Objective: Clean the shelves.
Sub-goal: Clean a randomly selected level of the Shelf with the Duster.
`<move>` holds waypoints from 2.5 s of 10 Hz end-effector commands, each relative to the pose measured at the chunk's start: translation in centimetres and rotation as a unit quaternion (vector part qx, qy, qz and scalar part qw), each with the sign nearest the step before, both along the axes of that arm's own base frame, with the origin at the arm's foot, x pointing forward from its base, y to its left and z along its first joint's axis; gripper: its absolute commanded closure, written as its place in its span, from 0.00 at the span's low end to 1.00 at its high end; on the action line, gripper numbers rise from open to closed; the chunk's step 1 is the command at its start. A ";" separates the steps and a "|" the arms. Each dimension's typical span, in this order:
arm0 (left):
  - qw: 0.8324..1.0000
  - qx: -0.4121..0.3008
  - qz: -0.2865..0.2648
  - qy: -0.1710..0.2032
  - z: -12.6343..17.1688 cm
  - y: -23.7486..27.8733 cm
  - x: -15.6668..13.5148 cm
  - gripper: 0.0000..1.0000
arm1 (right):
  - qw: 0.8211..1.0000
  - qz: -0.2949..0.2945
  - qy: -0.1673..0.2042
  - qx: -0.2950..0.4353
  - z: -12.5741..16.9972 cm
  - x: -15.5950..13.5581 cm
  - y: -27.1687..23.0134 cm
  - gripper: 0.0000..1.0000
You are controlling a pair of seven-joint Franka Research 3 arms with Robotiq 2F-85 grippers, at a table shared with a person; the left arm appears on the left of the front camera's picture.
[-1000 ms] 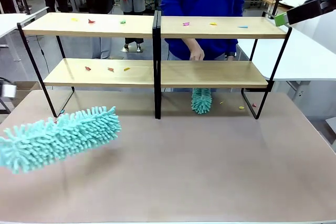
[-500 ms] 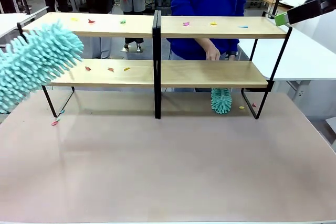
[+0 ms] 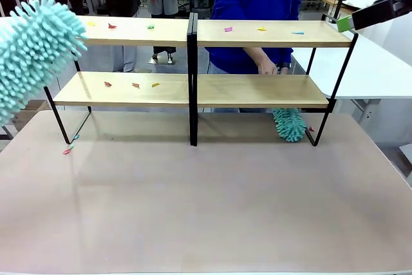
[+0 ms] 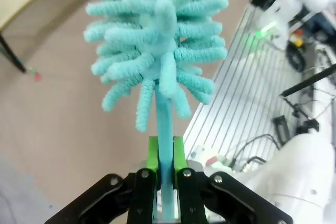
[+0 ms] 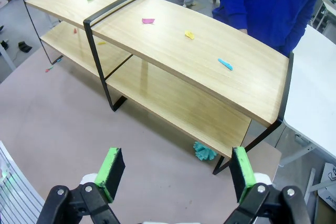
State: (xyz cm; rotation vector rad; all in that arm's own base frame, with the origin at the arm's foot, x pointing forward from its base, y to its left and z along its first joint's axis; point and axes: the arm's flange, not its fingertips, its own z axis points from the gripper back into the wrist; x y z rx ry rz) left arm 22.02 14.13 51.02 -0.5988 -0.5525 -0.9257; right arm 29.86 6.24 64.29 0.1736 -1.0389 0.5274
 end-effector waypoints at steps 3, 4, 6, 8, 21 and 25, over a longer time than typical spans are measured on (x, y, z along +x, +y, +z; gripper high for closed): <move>1.000 0.000 0.000 0.000 0.0 0.0 0.0 0.88 | 1.000 0.001 0.002 0.004 0.0 0.0 0.0 0.00; 1.000 0.000 0.000 0.000 0.0 0.0 0.0 0.88 | 1.000 0.001 0.002 0.004 0.0 0.0 0.0 0.00; 1.000 0.000 0.000 0.000 0.0 0.0 0.0 0.88 | 1.000 0.001 0.002 0.004 0.0 0.0 0.0 0.00; 1.000 0.000 0.000 0.000 0.0 0.0 0.0 0.88 | 1.000 0.001 0.002 0.004 0.0 0.0 0.0 0.00; 0.940 0.243 0.129 0.204 -10.7 -13.0 4.9 0.88 | 1.000 0.001 0.002 0.004 0.0 0.0 0.0 0.00; 0.942 0.250 0.093 0.202 -4.9 -9.8 8.2 0.88 | 1.000 0.001 0.002 0.004 0.0 0.0 0.0 0.00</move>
